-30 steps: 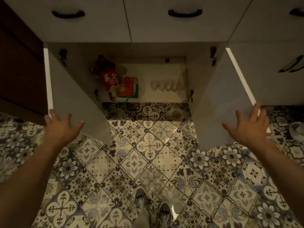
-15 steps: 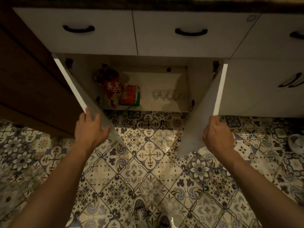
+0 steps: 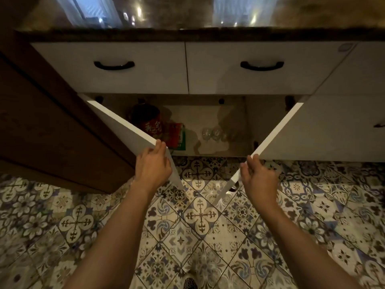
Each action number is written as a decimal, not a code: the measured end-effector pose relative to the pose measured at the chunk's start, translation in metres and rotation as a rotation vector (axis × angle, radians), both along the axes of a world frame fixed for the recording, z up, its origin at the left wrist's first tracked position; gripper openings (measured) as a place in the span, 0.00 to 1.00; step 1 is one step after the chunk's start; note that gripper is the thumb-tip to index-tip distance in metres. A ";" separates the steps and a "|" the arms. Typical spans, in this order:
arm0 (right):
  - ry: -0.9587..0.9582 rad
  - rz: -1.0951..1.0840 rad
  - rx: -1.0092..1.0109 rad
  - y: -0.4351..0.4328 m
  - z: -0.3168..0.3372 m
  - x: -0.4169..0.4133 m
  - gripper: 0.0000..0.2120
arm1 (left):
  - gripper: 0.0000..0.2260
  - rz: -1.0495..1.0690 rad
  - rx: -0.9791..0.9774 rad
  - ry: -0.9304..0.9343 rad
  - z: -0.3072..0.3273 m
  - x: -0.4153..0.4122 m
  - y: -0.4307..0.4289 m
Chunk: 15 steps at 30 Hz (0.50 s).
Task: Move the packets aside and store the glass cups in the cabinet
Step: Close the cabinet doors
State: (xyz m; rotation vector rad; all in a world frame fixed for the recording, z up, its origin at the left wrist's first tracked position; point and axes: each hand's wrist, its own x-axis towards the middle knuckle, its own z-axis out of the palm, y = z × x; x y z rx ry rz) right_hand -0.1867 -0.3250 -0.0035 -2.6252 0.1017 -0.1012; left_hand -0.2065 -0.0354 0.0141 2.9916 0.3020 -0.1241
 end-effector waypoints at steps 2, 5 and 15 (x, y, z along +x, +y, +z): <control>0.024 -0.117 0.175 0.018 -0.002 0.005 0.20 | 0.19 -0.001 -0.022 -0.045 0.001 0.015 0.001; 0.063 -0.299 0.402 0.044 -0.009 0.018 0.29 | 0.18 0.025 -0.016 -0.119 0.001 0.034 0.001; 0.419 -0.563 0.855 0.094 -0.020 0.076 0.44 | 0.13 0.604 -0.680 -0.300 -0.022 0.068 -0.017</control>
